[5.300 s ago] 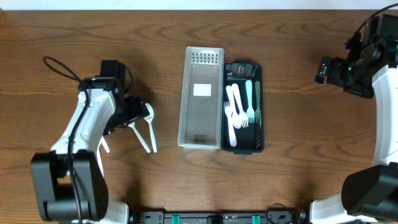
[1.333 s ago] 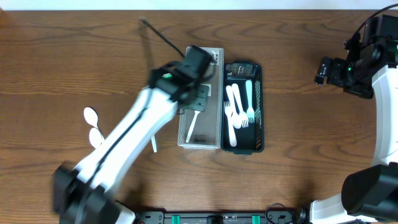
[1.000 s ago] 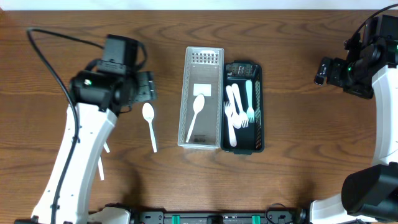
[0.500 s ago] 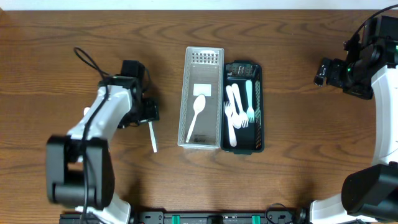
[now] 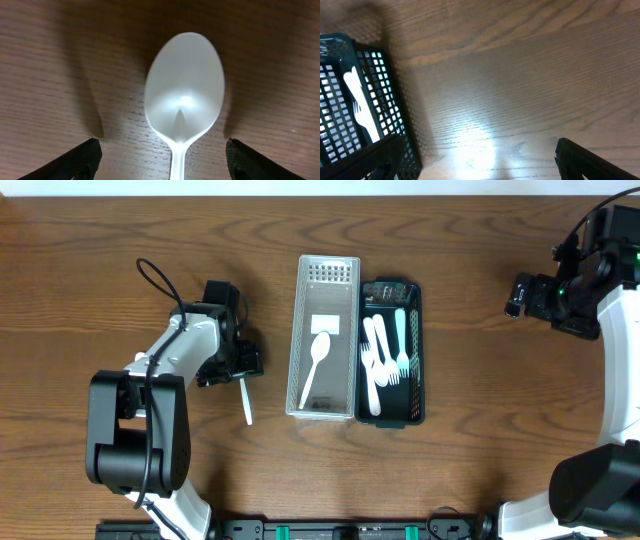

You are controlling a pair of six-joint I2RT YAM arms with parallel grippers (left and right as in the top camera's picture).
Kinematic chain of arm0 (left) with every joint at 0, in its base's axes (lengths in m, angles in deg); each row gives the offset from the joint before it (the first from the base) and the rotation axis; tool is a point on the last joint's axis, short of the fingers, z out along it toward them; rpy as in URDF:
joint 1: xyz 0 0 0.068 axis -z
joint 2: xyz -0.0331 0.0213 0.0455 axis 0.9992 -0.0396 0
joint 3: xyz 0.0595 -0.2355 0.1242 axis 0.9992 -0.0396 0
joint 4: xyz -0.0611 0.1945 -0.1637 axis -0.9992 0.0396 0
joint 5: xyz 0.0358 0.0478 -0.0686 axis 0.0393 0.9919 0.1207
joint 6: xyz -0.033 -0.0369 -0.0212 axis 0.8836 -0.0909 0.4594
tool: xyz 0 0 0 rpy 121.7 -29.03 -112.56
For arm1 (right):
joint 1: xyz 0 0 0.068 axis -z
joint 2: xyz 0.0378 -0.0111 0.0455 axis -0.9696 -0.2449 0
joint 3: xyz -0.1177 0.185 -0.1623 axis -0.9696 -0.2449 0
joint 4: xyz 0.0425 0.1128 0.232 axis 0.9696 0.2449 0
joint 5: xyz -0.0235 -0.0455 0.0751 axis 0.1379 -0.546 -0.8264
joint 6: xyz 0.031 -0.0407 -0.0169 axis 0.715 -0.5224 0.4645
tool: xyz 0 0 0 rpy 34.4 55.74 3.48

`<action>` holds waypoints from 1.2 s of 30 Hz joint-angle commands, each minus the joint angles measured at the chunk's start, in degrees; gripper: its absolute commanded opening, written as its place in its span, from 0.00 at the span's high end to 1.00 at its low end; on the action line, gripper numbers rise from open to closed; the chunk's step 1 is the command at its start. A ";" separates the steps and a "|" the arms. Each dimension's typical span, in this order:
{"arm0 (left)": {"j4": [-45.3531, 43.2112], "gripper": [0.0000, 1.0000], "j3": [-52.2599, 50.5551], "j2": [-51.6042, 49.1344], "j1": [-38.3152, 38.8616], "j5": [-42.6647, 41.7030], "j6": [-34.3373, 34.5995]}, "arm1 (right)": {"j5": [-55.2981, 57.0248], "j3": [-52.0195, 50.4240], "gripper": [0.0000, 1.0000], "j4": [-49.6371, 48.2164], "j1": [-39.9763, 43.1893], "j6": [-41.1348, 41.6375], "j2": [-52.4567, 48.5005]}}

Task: Pack container
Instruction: 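Return the left gripper to the spoons and grasp another white spoon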

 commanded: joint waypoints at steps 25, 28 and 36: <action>-2.38 0.80 -5.18 -0.63 0.07 -1.14 -1.11 | -0.24 -0.28 0.01 0.02 0.20 -0.57 -0.22; -2.38 0.91 -5.14 -0.61 0.07 -1.14 -1.11 | -0.24 -0.31 0.01 0.00 0.20 -0.57 -0.22; 0.61 0.94 -2.73 0.81 0.09 -1.14 -1.11 | -0.24 -0.31 0.01 0.02 0.20 -0.57 -0.22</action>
